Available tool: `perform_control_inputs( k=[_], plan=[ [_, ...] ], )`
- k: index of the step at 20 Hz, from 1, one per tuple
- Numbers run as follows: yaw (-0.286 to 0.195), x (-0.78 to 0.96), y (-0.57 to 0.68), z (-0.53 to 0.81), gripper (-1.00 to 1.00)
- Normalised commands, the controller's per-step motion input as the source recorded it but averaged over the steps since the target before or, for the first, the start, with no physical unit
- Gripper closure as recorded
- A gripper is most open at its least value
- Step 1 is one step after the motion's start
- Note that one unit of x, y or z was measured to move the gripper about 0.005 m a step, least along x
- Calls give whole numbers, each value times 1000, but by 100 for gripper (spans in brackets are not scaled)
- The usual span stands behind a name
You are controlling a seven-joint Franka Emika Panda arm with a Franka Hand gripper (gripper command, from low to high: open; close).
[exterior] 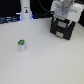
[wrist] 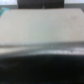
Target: Open the kcup holder, insert the kcup into the holder, and close the kcup holder
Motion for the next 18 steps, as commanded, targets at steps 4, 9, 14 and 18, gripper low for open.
perform_control_inputs(
  k=[4, 9, 14, 18],
  plan=[
    [-24, 226, -39, 42, 100],
    [-40, 520, -106, 118, 100],
    [-47, 850, -215, 212, 100],
    [-42, 969, -264, 215, 100]
  ],
)
